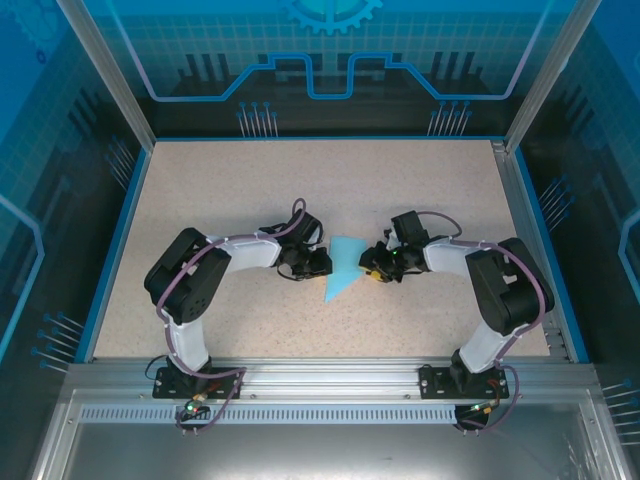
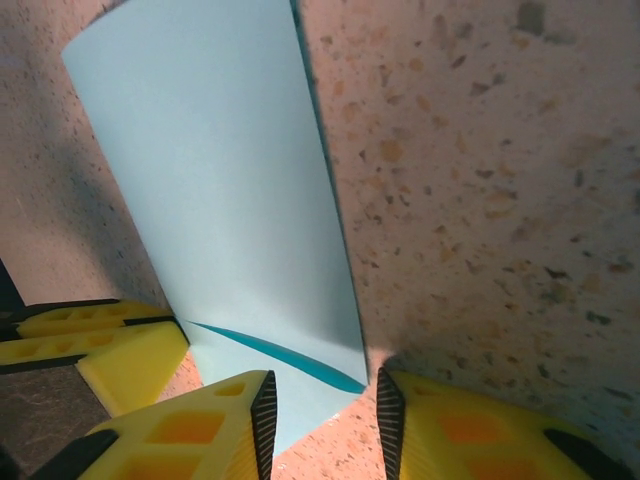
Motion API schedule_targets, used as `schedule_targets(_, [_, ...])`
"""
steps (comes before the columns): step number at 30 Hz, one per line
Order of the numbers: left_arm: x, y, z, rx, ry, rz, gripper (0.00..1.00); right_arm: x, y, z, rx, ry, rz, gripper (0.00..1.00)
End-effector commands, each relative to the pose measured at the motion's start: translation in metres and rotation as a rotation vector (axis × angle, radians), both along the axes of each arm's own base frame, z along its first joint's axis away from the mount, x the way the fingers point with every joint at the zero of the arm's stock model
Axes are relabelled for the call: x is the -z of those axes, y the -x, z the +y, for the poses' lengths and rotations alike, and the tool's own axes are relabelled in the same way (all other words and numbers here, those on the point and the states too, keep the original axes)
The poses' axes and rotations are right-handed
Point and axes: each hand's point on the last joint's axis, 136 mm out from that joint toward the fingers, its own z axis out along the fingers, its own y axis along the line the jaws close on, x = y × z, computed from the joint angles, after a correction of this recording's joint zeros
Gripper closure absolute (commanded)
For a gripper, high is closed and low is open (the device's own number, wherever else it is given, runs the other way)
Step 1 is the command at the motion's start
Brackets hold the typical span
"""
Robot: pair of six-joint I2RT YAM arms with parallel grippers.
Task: Fold a paper plane with a square sheet of paper (pick it up from the middle)
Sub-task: Fourth fold the wing at the center of the table.
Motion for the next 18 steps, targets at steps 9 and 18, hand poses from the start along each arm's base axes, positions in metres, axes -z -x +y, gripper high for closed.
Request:
schedule_targets(9, [0.018, 0.004, 0.009, 0.009, -0.058, 0.037, 0.89, -0.005, -0.009, 0.015, 0.012, -0.068, 0.009, 0.65])
schedule_targets(18, [0.008, 0.003, 0.007, 0.011, -0.04, 0.013, 0.85, -0.017, -0.014, 0.017, -0.022, -0.081, -0.05, 0.67])
